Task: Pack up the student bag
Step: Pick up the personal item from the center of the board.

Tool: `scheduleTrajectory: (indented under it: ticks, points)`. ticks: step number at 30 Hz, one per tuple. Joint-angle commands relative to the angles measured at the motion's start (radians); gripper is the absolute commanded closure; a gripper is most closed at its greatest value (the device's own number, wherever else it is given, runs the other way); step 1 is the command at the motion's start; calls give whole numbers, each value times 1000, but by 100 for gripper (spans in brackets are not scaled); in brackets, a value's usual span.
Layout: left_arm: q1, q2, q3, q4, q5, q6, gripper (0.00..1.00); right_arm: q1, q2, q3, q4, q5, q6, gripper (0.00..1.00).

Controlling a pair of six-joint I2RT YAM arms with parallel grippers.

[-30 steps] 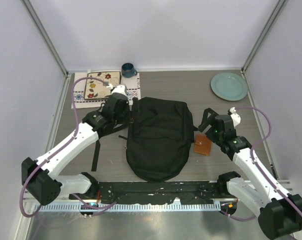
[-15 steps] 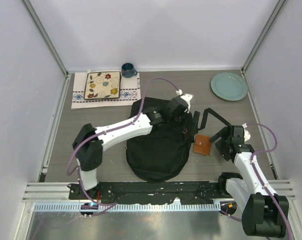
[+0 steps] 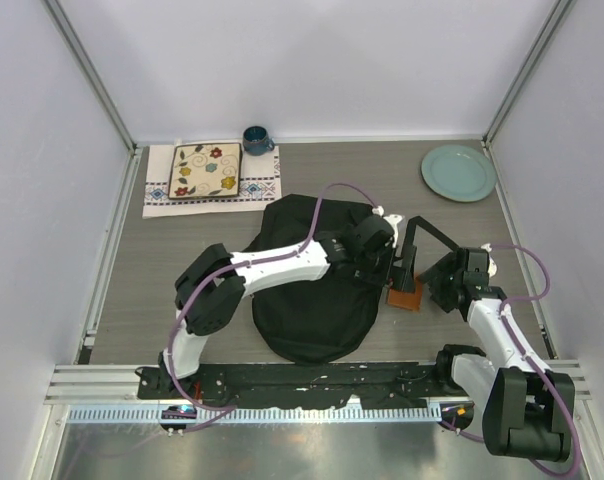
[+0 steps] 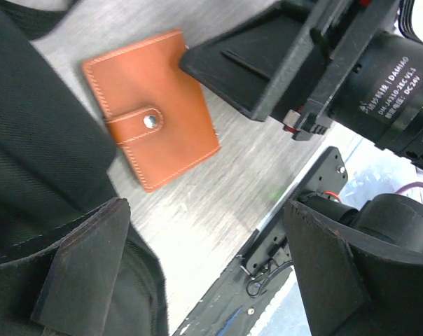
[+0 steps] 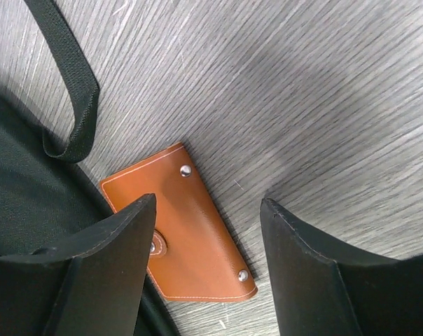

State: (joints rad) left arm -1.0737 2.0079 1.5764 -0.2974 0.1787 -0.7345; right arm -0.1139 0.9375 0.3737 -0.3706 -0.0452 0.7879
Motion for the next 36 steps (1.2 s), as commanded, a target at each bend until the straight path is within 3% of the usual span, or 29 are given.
scheduleTrajectory:
  ticks: [1, 8, 14, 26, 36]
  points:
    - [-34, 49, 30, 98, 62, -35, 8, -7, 17, -18, 48, -48, -16, 35]
    - [-34, 117, -13, 217, 96, -123, 12, -9, 44, -33, 85, -107, -24, 38]
    - [-31, 161, -41, 227, 56, -148, 12, -7, 57, -44, 105, -150, -29, 42]
    - [-31, 95, -76, 106, -198, -65, 6, -9, 53, -56, 125, -192, -29, 44]
    - [-25, 176, -26, 109, -94, -68, 7, -9, 46, -68, 200, -326, -22, 62]
